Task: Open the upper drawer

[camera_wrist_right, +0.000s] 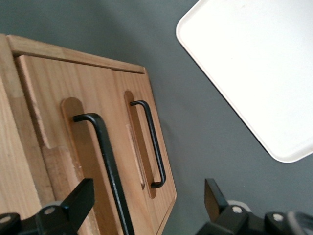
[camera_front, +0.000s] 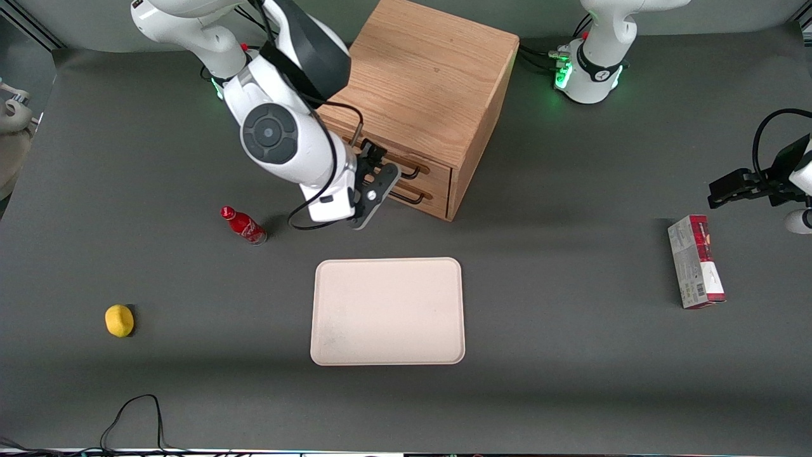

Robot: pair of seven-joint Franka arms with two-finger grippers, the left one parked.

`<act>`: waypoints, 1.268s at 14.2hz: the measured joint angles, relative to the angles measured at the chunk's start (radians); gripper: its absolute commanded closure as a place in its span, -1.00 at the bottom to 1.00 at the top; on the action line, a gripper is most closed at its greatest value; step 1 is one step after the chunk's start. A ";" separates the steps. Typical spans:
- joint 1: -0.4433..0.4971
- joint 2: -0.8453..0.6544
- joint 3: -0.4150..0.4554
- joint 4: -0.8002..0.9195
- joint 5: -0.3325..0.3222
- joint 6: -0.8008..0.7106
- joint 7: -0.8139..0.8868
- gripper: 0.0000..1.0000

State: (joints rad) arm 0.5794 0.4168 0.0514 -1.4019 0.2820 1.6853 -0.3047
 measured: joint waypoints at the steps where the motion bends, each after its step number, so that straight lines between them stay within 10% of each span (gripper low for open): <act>1: 0.005 0.002 0.000 -0.004 0.000 0.001 -0.014 -1.00; 18: 0.039 -0.062 0.001 -0.185 0.000 0.079 -0.129 -1.00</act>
State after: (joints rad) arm 0.6187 0.3553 0.0526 -1.5867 0.2822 1.7644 -0.4338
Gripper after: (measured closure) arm 0.000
